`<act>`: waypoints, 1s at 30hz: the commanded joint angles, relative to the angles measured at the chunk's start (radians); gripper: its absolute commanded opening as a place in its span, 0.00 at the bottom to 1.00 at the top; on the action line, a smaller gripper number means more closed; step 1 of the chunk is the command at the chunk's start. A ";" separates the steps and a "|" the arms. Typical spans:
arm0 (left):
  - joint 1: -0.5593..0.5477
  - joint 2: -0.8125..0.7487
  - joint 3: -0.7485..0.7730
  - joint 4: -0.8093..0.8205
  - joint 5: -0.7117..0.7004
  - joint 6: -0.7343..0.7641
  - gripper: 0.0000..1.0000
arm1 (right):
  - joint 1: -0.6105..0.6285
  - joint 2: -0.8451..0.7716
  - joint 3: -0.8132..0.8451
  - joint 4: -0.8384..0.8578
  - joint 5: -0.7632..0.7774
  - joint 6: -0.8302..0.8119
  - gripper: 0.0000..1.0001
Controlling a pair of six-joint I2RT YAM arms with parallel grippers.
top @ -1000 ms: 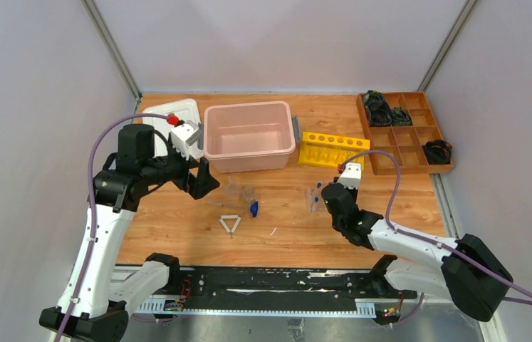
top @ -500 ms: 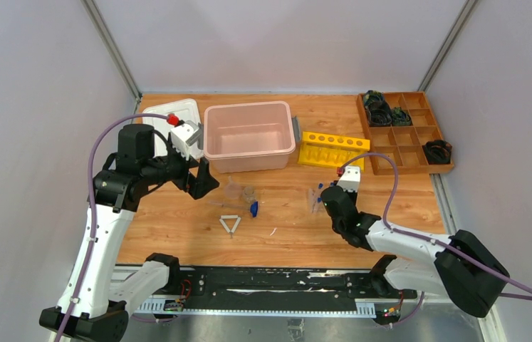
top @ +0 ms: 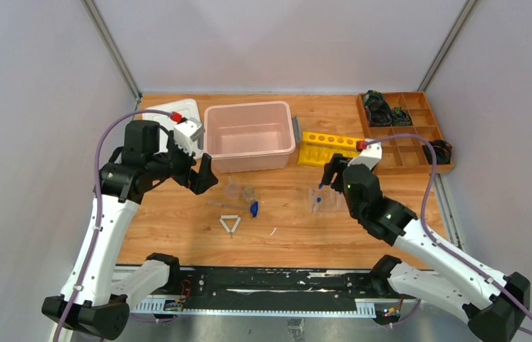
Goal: Organize the chemistry lab equipment
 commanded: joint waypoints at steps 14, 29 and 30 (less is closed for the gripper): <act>0.021 0.006 -0.015 -0.053 -0.084 0.050 1.00 | 0.246 0.764 0.674 -0.246 -0.549 -0.067 0.62; 0.041 -0.011 -0.027 -0.076 -0.082 0.089 0.99 | 0.266 0.999 0.786 -0.276 -0.495 -0.075 0.53; 0.041 -0.010 -0.025 -0.076 -0.083 0.091 0.99 | 0.265 1.006 0.788 -0.278 -0.489 -0.079 0.53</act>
